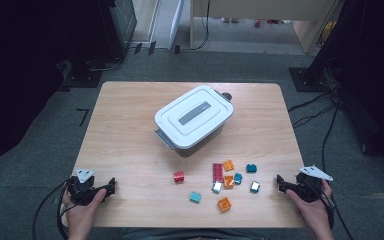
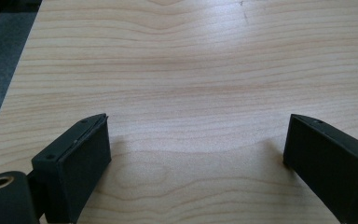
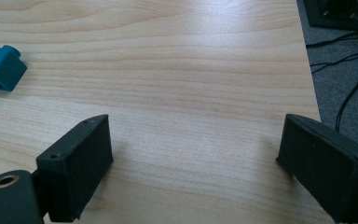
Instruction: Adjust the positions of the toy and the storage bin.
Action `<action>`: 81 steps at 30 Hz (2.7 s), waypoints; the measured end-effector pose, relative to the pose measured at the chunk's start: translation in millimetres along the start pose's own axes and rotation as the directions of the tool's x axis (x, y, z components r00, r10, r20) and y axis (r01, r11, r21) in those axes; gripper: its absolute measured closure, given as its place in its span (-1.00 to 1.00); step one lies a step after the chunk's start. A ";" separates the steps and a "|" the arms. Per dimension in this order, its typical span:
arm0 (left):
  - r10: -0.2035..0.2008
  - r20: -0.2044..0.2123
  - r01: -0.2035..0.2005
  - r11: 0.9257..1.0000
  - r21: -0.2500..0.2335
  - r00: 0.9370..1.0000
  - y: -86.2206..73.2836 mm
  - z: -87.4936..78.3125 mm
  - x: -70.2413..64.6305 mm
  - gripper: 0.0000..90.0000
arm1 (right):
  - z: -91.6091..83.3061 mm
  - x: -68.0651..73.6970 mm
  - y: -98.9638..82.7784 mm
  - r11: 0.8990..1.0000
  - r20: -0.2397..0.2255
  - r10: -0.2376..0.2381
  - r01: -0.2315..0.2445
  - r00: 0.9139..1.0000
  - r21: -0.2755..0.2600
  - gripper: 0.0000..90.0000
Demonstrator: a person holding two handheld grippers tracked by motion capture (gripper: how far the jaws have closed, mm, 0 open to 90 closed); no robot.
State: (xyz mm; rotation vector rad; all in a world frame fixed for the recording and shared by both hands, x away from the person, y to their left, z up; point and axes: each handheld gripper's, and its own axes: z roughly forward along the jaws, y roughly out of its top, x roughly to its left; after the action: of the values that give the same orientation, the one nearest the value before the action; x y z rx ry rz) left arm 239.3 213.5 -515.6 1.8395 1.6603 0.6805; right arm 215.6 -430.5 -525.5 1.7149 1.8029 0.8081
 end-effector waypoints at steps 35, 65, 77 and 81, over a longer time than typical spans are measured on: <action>0.074 0.237 -0.024 0.979 -0.204 0.969 85.6 -11.5 -104.2 -0.69 | -7.8 58.2 107.7 0.981 -0.125 -0.053 0.028 0.991 -0.194 -0.19; 0.106 0.259 -0.049 0.975 -0.217 0.960 101.6 2.5 -146.9 -0.67 | 28.7 102.7 162.6 0.959 -0.179 -0.106 0.052 0.978 -0.280 0.37; 0.065 0.283 -0.002 0.976 -0.216 0.957 107.2 9.3 -128.6 -0.13 | 59.7 108.8 178.2 0.968 -0.335 0.011 -0.094 0.942 -0.232 0.51; 0.048 0.309 0.016 0.979 -0.202 0.950 108.8 13.1 -123.7 -0.05 | 63.2 116.2 180.6 0.967 -0.336 0.020 -0.104 0.942 -0.233 0.51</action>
State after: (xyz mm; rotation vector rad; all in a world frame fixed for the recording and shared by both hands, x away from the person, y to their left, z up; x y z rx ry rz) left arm 312.8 81.5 -448.5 1.7140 1.3218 0.5119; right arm 378.2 -306.5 -434.1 1.5483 1.7691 1.3587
